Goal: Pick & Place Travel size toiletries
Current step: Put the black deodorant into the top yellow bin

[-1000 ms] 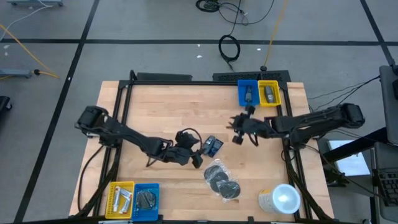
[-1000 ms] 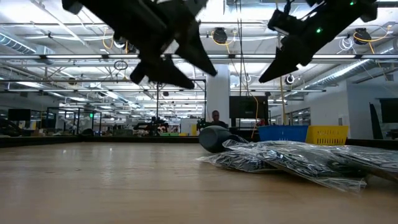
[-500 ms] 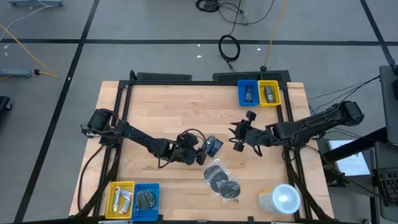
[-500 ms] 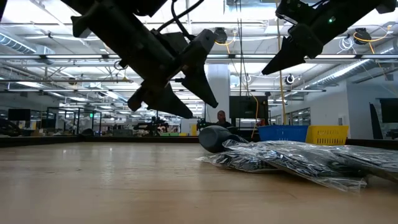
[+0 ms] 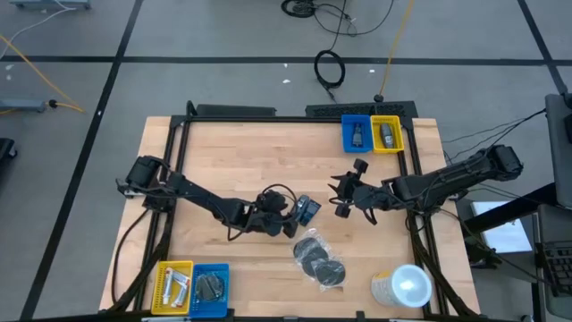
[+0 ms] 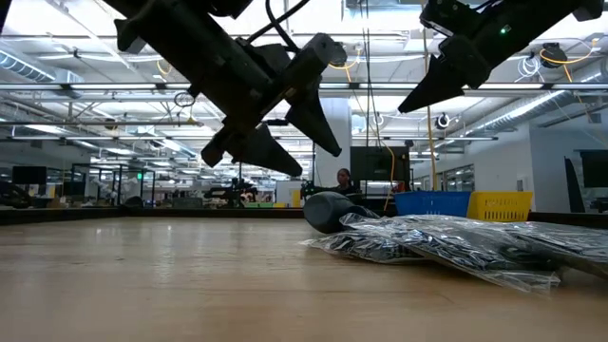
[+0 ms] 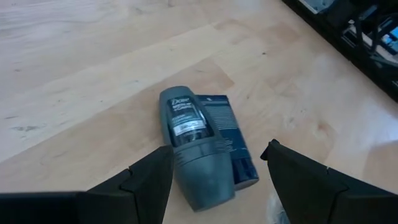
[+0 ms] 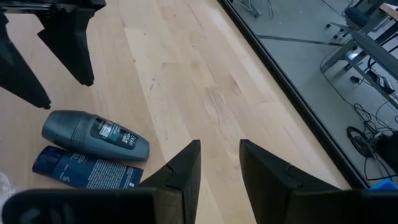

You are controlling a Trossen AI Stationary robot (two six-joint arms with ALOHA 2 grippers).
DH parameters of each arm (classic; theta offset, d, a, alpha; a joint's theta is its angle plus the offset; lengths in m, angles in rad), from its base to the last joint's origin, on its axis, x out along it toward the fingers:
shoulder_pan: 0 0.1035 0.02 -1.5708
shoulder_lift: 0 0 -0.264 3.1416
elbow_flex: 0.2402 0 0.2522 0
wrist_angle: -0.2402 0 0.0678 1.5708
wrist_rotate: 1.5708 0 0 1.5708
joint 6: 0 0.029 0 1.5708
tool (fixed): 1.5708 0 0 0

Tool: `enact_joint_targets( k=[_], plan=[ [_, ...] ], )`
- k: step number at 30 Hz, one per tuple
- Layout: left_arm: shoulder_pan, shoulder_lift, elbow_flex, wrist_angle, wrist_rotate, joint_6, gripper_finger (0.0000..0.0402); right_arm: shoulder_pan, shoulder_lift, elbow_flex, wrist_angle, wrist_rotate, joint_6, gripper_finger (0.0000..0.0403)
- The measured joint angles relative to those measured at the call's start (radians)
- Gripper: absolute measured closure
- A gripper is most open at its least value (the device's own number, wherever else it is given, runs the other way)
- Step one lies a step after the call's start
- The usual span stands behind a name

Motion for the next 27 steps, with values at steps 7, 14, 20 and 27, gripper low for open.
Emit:
enact_joint_targets(
  k=[7,14,20,27],
  plan=[
    [-0.002,0.048,0.038,-0.013,0.001,-0.004,0.0144,0.000,0.000,0.000,0.004,0.000,0.000,0.0300],
    [0.013,0.185,0.235,-0.220,0.032,0.012,0.0144,0.000,0.000,0.000,0.002,-0.003,-0.003,0.0300],
    [0.020,0.237,0.364,-0.401,0.016,0.004,0.0144,0.000,0.000,0.000,-0.004,-0.003,-0.002,0.0300],
    [0.036,0.256,0.372,-0.427,0.040,-0.004,0.0144,0.000,0.000,0.000,-0.004,-0.004,-0.003,0.0300]
  ],
)
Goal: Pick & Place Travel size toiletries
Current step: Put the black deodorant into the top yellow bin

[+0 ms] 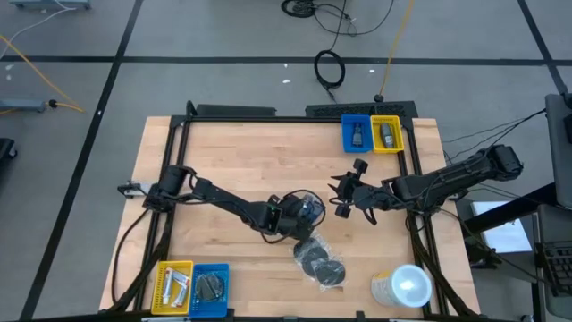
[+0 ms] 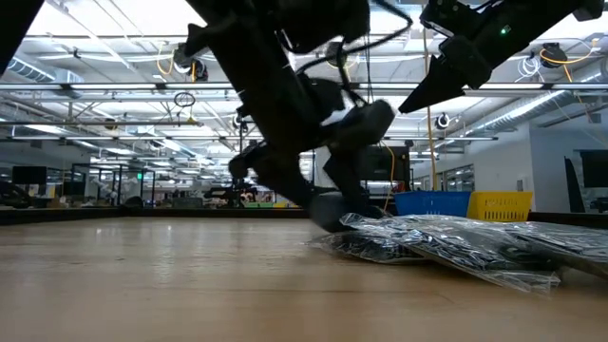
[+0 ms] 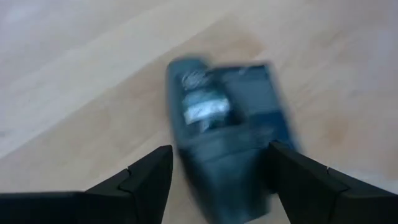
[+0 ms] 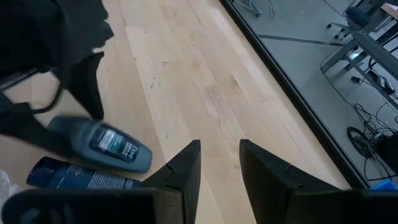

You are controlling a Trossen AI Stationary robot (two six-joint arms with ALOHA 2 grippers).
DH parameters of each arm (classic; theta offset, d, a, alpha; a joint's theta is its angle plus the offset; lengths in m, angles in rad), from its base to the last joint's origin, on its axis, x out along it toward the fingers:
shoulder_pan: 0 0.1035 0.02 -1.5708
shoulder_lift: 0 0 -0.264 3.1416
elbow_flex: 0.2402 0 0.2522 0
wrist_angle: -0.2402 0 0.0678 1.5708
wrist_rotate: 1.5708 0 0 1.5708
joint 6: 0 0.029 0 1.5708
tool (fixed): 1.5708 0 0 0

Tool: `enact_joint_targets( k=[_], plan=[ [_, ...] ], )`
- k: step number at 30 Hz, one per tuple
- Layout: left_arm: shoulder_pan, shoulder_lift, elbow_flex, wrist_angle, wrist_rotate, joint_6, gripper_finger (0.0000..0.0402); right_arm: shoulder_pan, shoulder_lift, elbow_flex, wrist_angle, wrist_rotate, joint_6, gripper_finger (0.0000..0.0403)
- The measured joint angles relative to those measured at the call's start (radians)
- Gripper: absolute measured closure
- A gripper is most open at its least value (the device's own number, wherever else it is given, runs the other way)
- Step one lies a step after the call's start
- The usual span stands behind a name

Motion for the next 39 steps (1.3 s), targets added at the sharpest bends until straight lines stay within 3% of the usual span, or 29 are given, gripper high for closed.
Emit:
enact_joint_targets(
  k=[8,20,31,37,39],
  plan=[
    [0.018,0.019,-0.001,-0.014,0.030,-0.010,0.0144,0.000,0.000,0.000,0.000,0.000,0.000,0.0300],
    [0.050,0.022,-0.001,0.006,0.056,0.138,0.0144,0.000,0.000,0.000,0.002,0.000,0.000,0.0300],
    [0.073,0.046,-0.002,0.011,0.115,0.161,0.0146,0.000,0.000,0.000,0.000,-0.001,0.000,0.0300],
    [0.072,0.046,-0.002,0.012,0.106,0.188,0.0217,0.000,0.000,0.000,-0.001,-0.001,0.000,0.0300],
    [0.073,0.046,-0.002,0.011,0.112,0.199,0.0217,0.000,0.000,0.000,0.000,-0.001,0.000,0.0300]
  ],
)
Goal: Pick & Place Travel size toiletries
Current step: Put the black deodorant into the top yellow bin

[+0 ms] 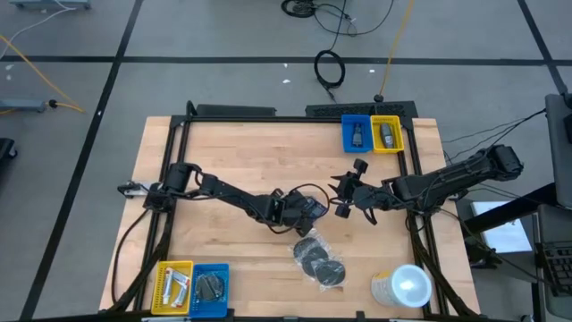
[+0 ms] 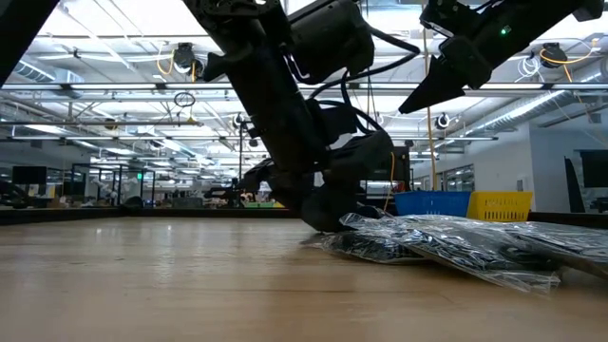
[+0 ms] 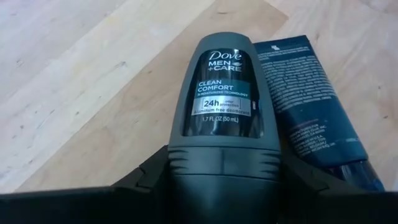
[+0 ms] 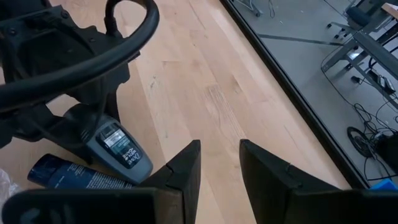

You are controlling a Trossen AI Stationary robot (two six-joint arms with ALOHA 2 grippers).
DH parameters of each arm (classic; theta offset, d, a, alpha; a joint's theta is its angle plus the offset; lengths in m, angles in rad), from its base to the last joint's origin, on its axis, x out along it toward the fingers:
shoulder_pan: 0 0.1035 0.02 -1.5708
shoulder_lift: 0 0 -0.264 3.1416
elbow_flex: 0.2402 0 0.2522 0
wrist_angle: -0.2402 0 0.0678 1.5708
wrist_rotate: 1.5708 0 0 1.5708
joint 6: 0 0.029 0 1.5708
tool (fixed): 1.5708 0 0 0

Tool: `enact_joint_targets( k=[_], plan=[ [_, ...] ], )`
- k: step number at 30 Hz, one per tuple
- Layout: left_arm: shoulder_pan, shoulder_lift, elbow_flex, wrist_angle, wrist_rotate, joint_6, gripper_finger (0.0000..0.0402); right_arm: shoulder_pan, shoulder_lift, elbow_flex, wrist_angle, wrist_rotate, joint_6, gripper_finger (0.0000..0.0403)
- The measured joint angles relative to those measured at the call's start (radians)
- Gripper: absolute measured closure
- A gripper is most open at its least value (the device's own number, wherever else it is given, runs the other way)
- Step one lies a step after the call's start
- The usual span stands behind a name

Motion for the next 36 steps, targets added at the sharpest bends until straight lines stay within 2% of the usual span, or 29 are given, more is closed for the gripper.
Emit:
enact_joint_targets(
  k=[6,14,22,31,36],
  plan=[
    [-0.005,-0.011,-0.001,-0.038,0.014,0.040,0.0217,0.000,0.000,0.000,0.000,-0.001,0.000,0.0300],
    [-0.019,-0.083,-0.004,-0.094,-0.035,0.086,0.0217,0.000,0.000,0.000,-0.006,-0.013,0.000,0.0300],
    [-0.048,-0.165,-0.004,-0.081,-0.083,0.140,0.0217,0.014,0.000,0.000,-0.008,-0.213,-0.126,0.0300],
    [-0.072,-0.260,-0.003,-0.043,-0.074,0.191,0.0217,0.084,0.000,0.000,0.003,-0.206,-0.260,0.0300],
    [-0.072,-0.283,-0.002,0.030,-0.011,0.242,0.0217,0.137,0.000,0.000,0.036,-0.086,-0.338,0.0300]
  ],
)
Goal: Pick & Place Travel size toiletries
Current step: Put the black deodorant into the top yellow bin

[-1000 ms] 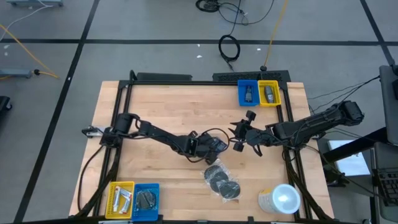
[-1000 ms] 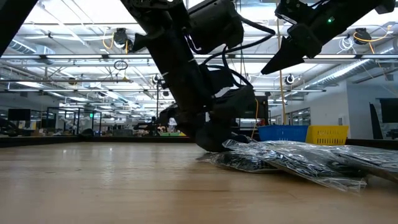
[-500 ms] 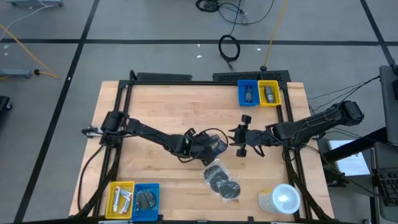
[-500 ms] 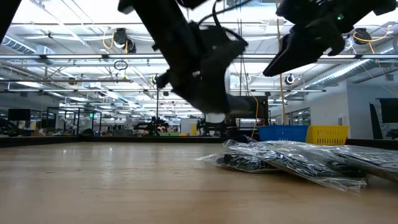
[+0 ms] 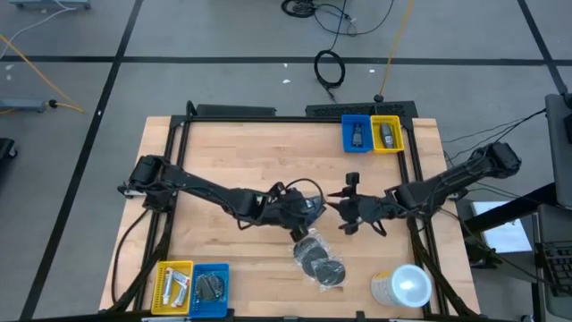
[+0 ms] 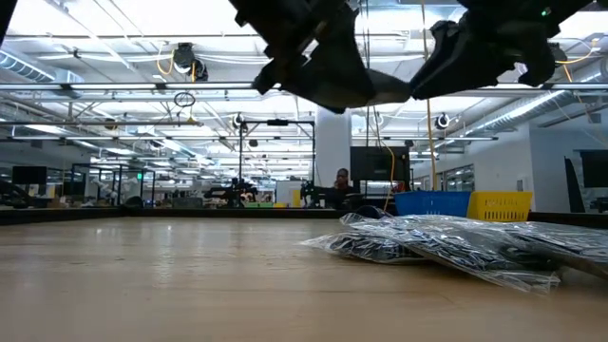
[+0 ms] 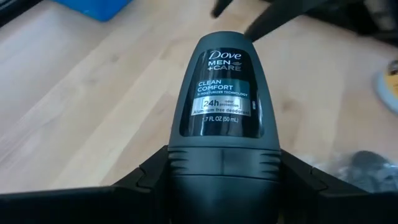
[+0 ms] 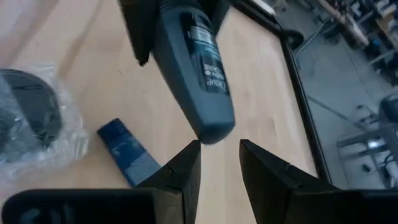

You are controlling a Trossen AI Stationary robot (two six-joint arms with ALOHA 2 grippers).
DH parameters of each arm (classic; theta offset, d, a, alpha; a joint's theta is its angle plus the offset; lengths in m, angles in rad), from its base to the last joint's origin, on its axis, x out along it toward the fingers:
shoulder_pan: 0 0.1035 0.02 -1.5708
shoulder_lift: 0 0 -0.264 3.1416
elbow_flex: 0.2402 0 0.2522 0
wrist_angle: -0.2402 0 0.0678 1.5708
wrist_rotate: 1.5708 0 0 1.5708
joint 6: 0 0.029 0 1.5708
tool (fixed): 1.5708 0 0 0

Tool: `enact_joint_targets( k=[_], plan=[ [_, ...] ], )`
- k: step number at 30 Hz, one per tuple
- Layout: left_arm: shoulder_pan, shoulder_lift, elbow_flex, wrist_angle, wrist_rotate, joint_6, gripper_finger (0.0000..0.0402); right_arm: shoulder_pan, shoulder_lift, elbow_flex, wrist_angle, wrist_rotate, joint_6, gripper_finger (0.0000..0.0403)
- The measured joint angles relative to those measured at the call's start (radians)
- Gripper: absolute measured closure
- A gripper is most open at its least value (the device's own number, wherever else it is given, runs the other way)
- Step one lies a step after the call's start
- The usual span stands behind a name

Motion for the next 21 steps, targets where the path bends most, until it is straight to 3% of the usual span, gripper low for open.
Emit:
enact_joint_targets(
  k=[12,21],
  plan=[
    [0.003,-0.002,0.000,0.070,0.083,0.033,0.0217,0.071,0.037,0.000,0.072,0.017,-0.110,0.0227],
    [0.003,-0.002,0.000,0.077,0.109,0.034,0.0217,0.070,0.194,0.000,0.347,0.017,-0.305,0.0195]
  ],
)
